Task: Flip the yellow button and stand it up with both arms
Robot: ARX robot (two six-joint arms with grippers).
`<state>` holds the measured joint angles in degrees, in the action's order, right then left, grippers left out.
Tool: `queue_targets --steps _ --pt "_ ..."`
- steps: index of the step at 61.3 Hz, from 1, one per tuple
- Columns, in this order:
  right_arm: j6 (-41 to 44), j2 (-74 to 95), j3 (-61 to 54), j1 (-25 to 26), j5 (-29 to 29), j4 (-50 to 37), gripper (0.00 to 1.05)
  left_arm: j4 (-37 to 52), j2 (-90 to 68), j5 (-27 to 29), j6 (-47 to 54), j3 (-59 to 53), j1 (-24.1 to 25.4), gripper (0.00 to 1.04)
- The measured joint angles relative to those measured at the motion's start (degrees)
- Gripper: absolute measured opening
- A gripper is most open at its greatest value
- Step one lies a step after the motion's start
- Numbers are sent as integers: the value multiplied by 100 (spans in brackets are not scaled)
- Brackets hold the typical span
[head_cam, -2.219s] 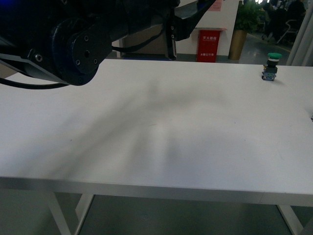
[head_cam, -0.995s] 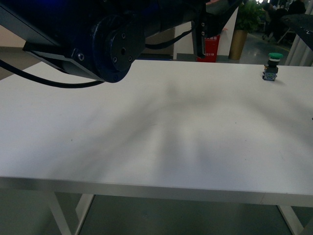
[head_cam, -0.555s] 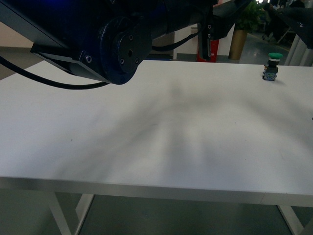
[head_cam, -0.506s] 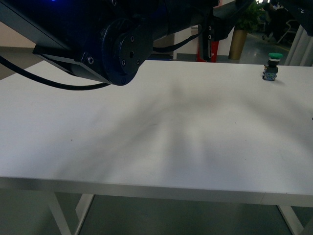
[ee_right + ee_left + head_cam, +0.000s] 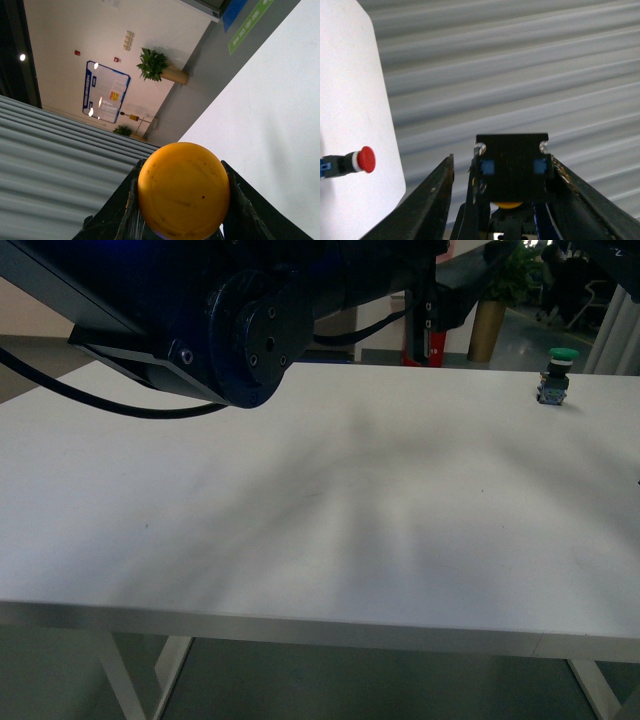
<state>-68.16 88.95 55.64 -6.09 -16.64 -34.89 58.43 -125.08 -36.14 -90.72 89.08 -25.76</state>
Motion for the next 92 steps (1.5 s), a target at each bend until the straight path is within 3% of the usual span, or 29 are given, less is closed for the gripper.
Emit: queue_targets --steps 4,13,20,25,30,36,45,54,61,66,83,88,92 --pt "46 0 -63 90 0 -9 35 -472 282 -140 555 -354 179 76" --pt "105 0 -221 243 -52 -52 35 -1934 1117 59 2155 -940 678 100" --pt "138 -2 -332 339 -114 -87 35 -3781 2079 903 4179 -1408 1113 98" --pt "160 -17 -396 407 -173 -149 35 -5010 2922 1797 6553 -2055 1497 99" --pt "188 -44 -402 439 -184 -149 35 -5246 3449 2406 8319 -2719 1790 99" --pt "203 -68 -407 468 -201 -177 35 -5261 3998 2581 9923 -3471 2175 99" --pt "216 -81 -420 494 -212 -214 35 -5541 5069 2618 11293 -4295 2767 99" --pt "232 -83 -444 470 -212 -214 35 -5761 5960 2682 11645 -4566 3112 99" --pt "251 -83 -450 428 -210 -214 35 -3792 6590 2990 10557 -5576 3161 81" --pt "262 -85 -450 417 -208 -214 35 -2999 7012 2990 9783 -6264 3176 66" --pt "343 -162 -450 413 -240 -195 35 -2693 7844 3169 9160 -7484 3038 18" --pt "350 -212 -450 417 -240 -162 35 -2691 8087 3576 9123 -7689 2739 4" --pt "369 -260 -450 424 -243 -120 35 -2693 8260 3593 9082 -7829 2623 4"
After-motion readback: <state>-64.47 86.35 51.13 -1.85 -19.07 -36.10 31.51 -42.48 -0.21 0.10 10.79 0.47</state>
